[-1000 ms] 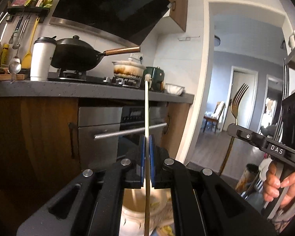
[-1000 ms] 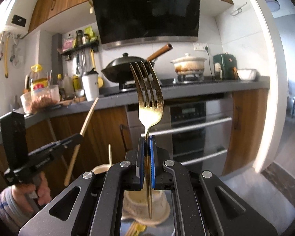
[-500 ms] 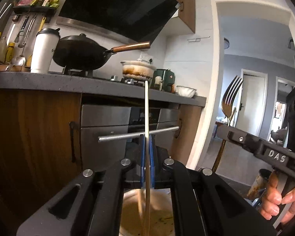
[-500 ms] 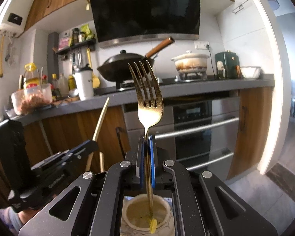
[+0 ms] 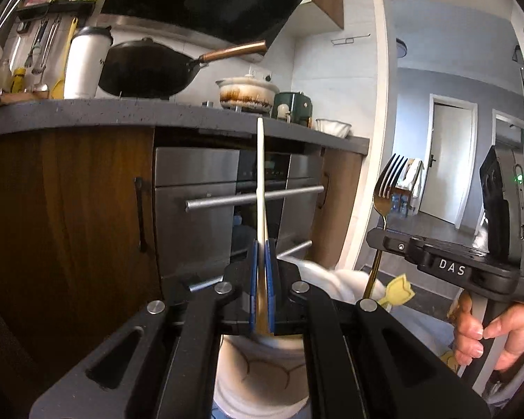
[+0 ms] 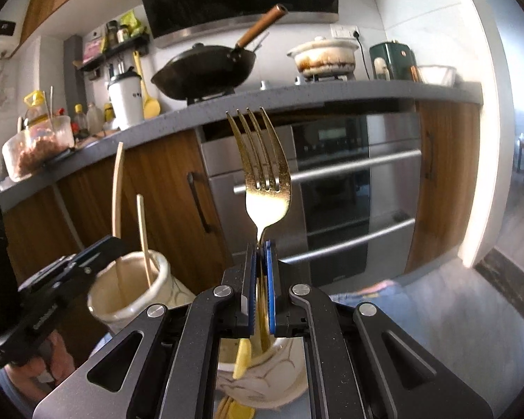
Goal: Organize utensils
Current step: 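Release the chopstick into the larger pot while the right releases the fork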
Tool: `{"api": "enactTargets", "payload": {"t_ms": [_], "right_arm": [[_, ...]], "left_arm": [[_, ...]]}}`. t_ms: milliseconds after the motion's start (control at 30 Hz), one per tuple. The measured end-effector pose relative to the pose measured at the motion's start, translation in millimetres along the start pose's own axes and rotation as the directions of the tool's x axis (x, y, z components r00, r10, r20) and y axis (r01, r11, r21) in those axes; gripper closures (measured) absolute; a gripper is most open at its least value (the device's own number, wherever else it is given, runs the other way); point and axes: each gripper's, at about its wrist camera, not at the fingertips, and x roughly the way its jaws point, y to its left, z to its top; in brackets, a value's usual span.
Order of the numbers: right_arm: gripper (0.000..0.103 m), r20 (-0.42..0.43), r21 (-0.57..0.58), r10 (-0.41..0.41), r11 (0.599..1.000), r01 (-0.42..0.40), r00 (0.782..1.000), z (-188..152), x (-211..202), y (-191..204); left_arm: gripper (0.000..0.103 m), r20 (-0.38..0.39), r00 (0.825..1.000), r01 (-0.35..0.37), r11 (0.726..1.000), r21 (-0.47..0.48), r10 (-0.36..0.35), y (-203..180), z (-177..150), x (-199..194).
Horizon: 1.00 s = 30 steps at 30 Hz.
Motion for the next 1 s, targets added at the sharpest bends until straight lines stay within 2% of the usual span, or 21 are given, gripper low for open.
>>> {"api": "enactTargets", "payload": {"t_ms": [233, 333, 467, 533, 600, 733, 933, 1000], "right_arm": [[0.097, -0.015, 0.009, -0.001, 1.000, 0.001, 1.000, -3, 0, -3], [0.097, -0.023, 0.016, -0.007, 1.000, 0.007, 1.000, -3, 1, -4], [0.095, -0.032, 0.010, -0.021, 1.000, 0.021, 0.999, -1, 0, -3], [0.089, -0.033, 0.010, -0.024, 1.000, 0.025, 0.999, 0, -1, -4], [0.081, -0.030, 0.016, -0.025, 1.000, 0.026, 0.999, 0, -3, -6], [0.077, -0.011, 0.019, -0.023, 1.000, 0.024, 1.000, 2, -10, -7], [0.064, 0.014, 0.013, -0.025, 1.000, 0.024, 1.000, 3, -25, -4], [0.047, 0.029, 0.007, -0.027, 1.000, 0.027, 0.999, 4, -33, -3]], "left_arm": [[0.099, -0.019, 1.000, -0.012, 1.000, -0.002, 0.012, 0, -2, -2], [0.095, -0.029, 0.999, -0.012, 1.000, 0.006, 0.013, -2, 0, -1], [0.078, -0.013, 0.999, -0.033, 0.999, 0.015, 0.033, -3, 1, -6], [0.076, -0.007, 0.999, -0.035, 0.999, 0.013, 0.036, -2, 3, -10], [0.069, -0.001, 0.999, -0.037, 0.999, 0.012, 0.037, -1, 4, -13], [0.062, 0.014, 0.999, -0.042, 0.999, 0.008, 0.041, -2, 5, -21], [0.048, 0.024, 0.999, -0.045, 0.999, -0.002, 0.045, -3, 6, -31], [0.038, 0.029, 0.999, -0.043, 0.999, -0.005, 0.043, -4, 7, -37]]}}
